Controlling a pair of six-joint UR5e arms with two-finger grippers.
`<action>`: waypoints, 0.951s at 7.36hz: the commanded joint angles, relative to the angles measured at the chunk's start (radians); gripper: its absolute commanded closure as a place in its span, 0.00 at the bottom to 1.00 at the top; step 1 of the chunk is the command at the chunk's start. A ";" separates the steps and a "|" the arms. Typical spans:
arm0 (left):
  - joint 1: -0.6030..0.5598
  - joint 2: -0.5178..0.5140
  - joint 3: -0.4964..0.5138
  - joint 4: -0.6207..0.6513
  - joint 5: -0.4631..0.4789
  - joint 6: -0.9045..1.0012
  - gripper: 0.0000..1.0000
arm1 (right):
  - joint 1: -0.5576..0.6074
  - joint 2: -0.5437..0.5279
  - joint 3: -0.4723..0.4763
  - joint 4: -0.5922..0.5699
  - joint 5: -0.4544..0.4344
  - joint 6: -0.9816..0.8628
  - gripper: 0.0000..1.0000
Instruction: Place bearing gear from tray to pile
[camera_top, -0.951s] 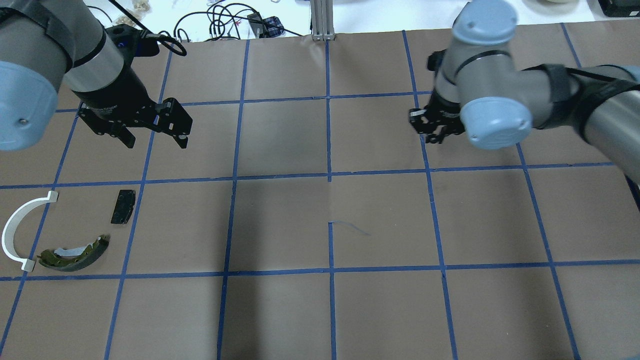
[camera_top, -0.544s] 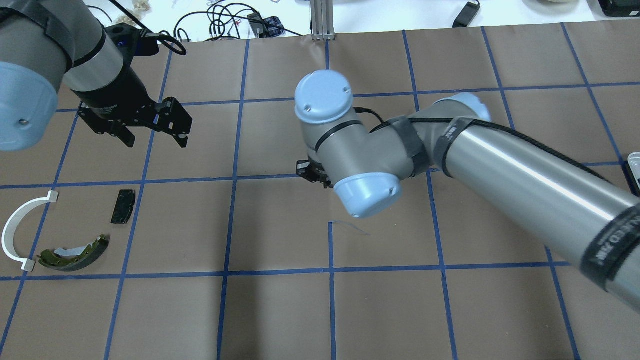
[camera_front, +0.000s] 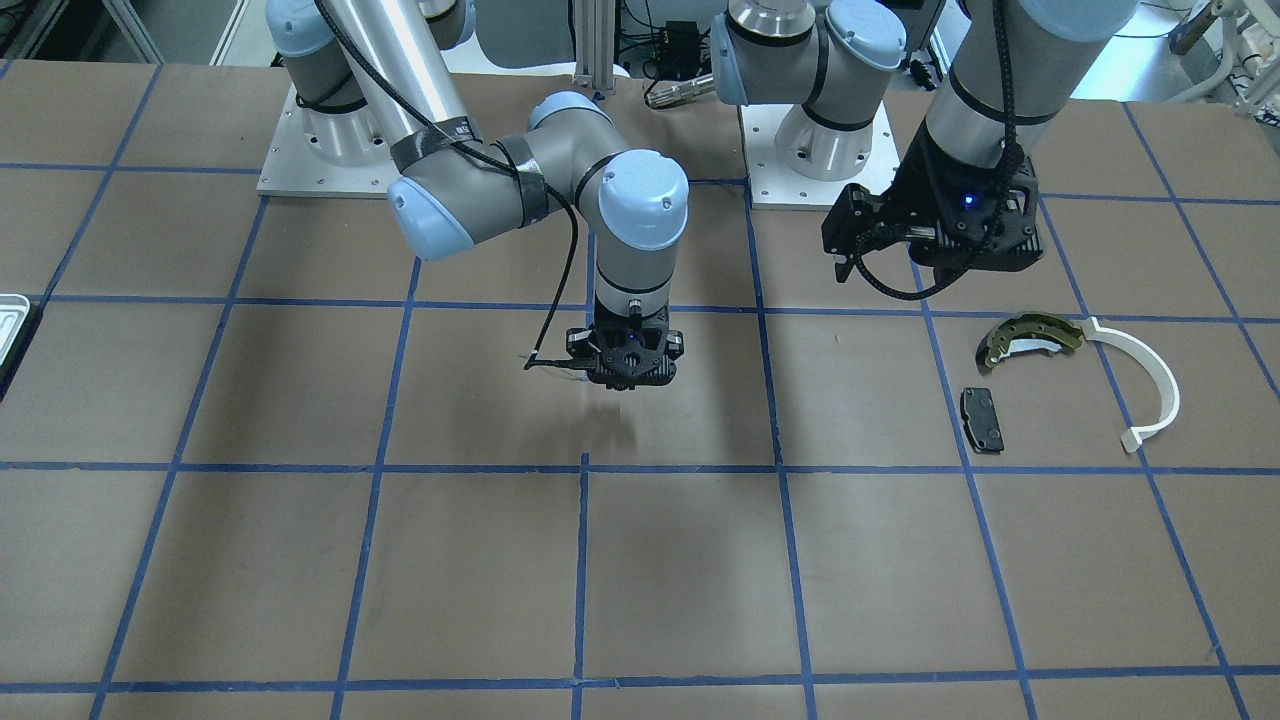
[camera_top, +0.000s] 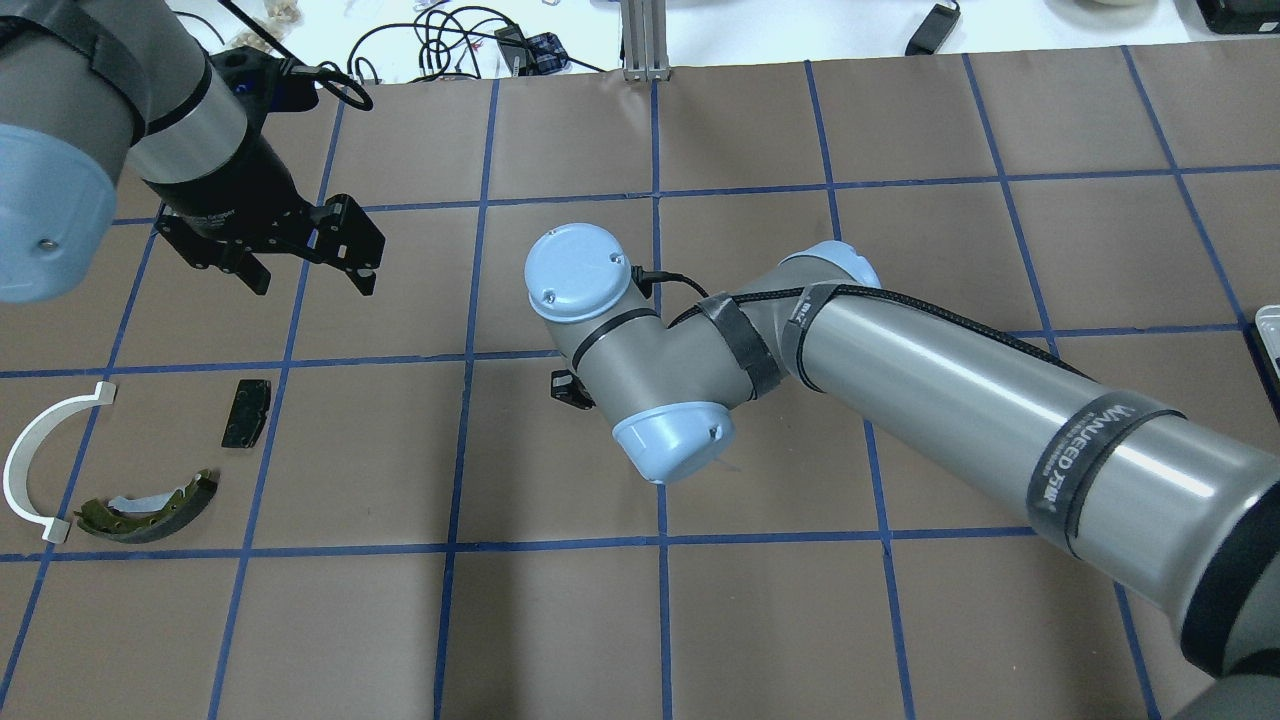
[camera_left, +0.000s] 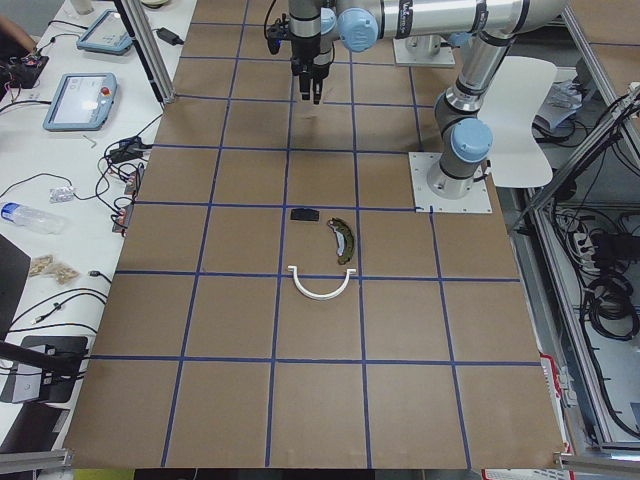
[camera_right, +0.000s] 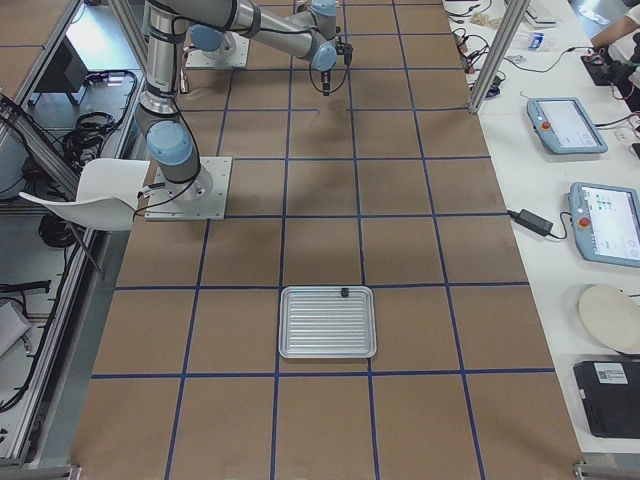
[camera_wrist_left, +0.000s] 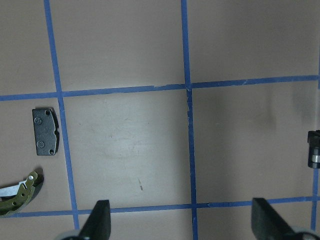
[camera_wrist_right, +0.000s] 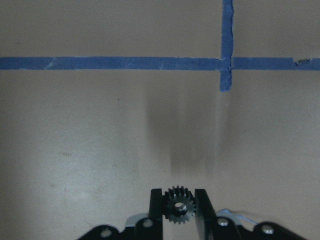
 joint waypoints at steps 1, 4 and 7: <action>0.000 0.000 0.001 0.000 0.000 0.001 0.00 | -0.013 0.001 -0.009 -0.011 -0.001 -0.026 0.00; 0.006 -0.012 0.004 -0.002 -0.003 -0.002 0.00 | -0.230 -0.011 -0.017 -0.004 0.011 -0.333 0.00; -0.041 -0.085 -0.002 0.049 -0.013 -0.103 0.00 | -0.588 -0.086 -0.033 0.003 0.088 -0.903 0.00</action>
